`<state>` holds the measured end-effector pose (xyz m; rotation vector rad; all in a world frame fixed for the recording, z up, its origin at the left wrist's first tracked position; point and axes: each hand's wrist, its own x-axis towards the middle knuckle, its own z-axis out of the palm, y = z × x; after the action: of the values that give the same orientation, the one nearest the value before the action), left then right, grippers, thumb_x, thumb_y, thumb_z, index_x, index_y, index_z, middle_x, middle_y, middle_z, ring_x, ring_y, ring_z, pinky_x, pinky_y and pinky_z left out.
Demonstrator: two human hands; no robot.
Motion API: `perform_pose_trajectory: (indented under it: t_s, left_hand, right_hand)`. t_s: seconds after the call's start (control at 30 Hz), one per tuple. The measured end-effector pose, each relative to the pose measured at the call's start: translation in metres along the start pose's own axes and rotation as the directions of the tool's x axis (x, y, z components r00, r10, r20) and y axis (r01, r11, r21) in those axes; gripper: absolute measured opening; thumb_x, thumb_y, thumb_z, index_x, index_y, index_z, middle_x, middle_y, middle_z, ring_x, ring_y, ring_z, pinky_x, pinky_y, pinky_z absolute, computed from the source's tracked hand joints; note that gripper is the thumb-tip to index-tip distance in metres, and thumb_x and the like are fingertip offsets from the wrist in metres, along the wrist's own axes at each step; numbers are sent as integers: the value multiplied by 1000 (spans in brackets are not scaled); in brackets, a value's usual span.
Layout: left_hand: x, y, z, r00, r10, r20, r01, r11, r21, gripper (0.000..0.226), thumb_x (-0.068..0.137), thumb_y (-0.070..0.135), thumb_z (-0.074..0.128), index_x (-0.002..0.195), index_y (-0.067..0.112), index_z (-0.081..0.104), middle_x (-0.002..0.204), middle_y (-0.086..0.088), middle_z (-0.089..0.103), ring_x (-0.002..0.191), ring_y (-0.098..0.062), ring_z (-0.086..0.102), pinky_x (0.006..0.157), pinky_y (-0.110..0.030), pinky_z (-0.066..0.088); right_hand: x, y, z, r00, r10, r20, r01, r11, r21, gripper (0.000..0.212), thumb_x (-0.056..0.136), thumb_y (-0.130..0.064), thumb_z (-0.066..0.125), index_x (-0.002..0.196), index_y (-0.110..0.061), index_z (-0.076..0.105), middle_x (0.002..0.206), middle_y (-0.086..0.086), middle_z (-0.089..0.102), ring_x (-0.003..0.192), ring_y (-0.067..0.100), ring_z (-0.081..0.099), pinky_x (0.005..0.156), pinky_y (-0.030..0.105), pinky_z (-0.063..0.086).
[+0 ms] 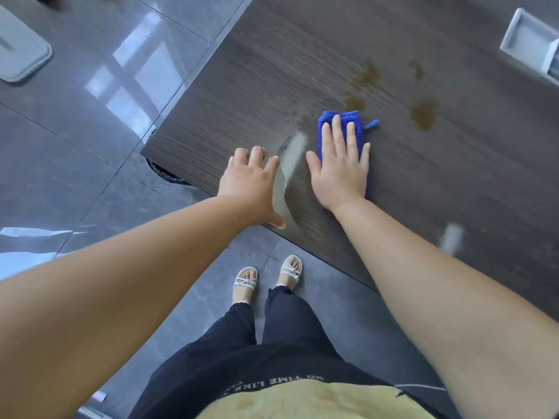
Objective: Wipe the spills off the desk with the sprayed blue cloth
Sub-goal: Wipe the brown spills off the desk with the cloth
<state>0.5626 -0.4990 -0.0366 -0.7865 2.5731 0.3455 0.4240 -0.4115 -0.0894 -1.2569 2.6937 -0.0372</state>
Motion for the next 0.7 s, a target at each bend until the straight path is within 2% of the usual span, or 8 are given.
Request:
perform_pose_trajectory:
  t_s: [0.07,0.17,0.27,0.33,0.43,0.5,0.57,0.7]
  left_hand:
    - [-2,-5,1,1000,19,-6,-19,999,-44,113,60,63,75,147,19,20,149,-4,20,134,-30,19,108,-35,28]
    - [-1,-18,2,999,14,-36,-22,976,-215,83,77,39,70,145,19,28,150,-2,24,135,-29,19,108,-34,26]
    - [1,-27,2,994,-45,-101,1,918,-395,56,86,9,48,140,18,39,145,-2,33,134,-24,24,106,-30,26]
    - [-2,-28,5,989,-63,-132,-4,891,-454,55,86,2,42,138,18,42,143,-2,36,134,-23,24,106,-29,26]
    - [-7,-26,13,980,-88,-180,-18,854,-520,56,84,-4,40,136,15,45,139,-4,40,133,-23,26,104,-27,27]
    - [-9,-25,17,963,-129,-236,-20,841,-541,55,83,-5,40,135,12,46,137,-8,42,129,-26,31,102,-27,28]
    - [-10,-24,18,950,-155,-273,-21,836,-548,54,84,-3,42,136,9,44,136,-11,43,126,-30,34,102,-28,27]
    - [-11,-23,20,957,-124,-262,-28,860,-509,52,88,1,43,139,11,40,139,-10,39,130,-30,30,104,-33,27]
  right_hand:
    - [-26,-10,3,969,-247,10,247,969,28,63,96,-48,27,149,-16,24,158,3,17,145,25,13,113,53,11]
    - [-60,27,5,833,-550,55,551,835,3,58,92,-44,35,142,-15,41,151,4,34,140,26,29,111,54,21]
    - [-55,68,1,887,-461,33,462,887,-26,59,92,-44,32,143,-16,38,152,4,32,140,27,27,110,59,23]
    - [-41,62,-1,970,-240,22,241,971,-14,63,93,-48,24,147,-16,29,156,3,22,144,26,18,112,57,16]
    - [-32,10,6,999,-9,-38,9,1000,0,64,95,-49,24,150,-18,20,159,0,12,146,24,9,114,52,7]
    - [-44,-27,15,992,-109,-63,112,993,36,63,94,-48,24,148,-17,29,157,2,21,145,26,17,113,52,9]
    - [-67,-43,20,949,-308,-73,311,949,40,58,93,-44,30,141,-15,42,151,5,35,140,28,30,111,53,18]
    - [-101,9,19,816,-578,16,578,816,4,51,94,-38,36,140,-18,42,149,1,37,138,24,29,111,50,16]
